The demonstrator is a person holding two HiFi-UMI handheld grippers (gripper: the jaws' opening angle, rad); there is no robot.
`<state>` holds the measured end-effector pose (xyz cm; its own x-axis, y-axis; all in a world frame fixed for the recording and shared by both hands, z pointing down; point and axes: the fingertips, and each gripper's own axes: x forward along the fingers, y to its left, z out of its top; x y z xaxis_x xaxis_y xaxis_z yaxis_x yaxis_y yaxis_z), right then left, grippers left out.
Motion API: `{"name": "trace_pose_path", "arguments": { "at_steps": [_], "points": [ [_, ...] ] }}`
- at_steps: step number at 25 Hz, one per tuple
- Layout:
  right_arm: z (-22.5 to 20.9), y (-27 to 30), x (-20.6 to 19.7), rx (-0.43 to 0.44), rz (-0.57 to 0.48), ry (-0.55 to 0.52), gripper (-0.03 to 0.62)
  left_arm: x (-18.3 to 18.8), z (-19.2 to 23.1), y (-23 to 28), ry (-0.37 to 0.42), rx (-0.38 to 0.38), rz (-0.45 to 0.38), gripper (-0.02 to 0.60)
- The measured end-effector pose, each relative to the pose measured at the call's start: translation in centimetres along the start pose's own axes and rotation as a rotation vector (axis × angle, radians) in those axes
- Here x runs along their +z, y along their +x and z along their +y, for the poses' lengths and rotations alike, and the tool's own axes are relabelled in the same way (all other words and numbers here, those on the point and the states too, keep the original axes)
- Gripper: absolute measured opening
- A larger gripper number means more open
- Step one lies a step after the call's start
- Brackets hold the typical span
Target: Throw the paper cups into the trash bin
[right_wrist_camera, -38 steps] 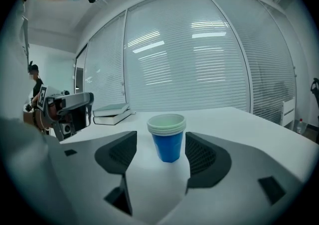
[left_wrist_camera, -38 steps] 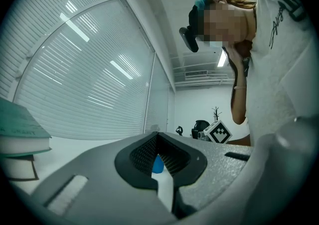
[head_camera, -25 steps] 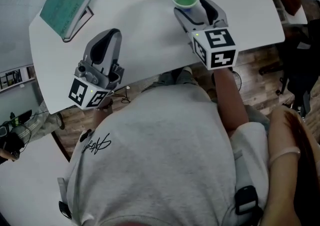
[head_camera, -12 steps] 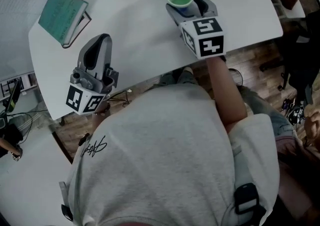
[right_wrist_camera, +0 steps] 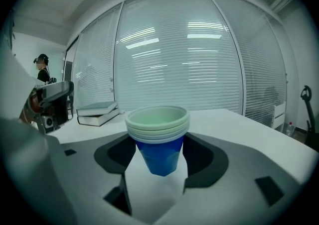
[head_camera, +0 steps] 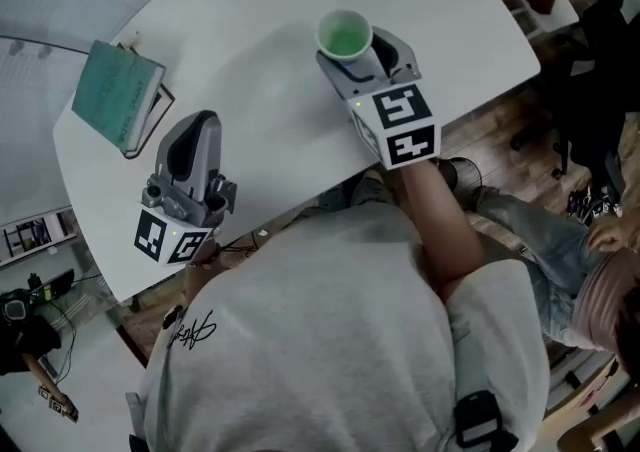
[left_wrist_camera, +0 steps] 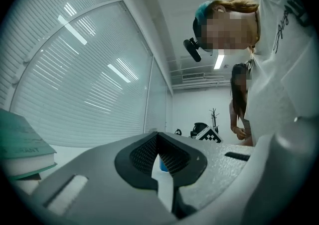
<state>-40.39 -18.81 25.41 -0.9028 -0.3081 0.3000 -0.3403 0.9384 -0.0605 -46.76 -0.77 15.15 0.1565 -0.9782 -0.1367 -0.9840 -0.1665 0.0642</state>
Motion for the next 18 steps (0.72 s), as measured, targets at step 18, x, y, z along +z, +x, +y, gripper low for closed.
{"name": "trace_pose_path", "arguments": {
  "at_steps": [18],
  "points": [
    [2.3,-11.2,1.2,-0.204,-0.141,0.057,0.299,-2.0,-6.3,4.8,-0.035,-0.387,-0.012,0.005]
  ]
}}
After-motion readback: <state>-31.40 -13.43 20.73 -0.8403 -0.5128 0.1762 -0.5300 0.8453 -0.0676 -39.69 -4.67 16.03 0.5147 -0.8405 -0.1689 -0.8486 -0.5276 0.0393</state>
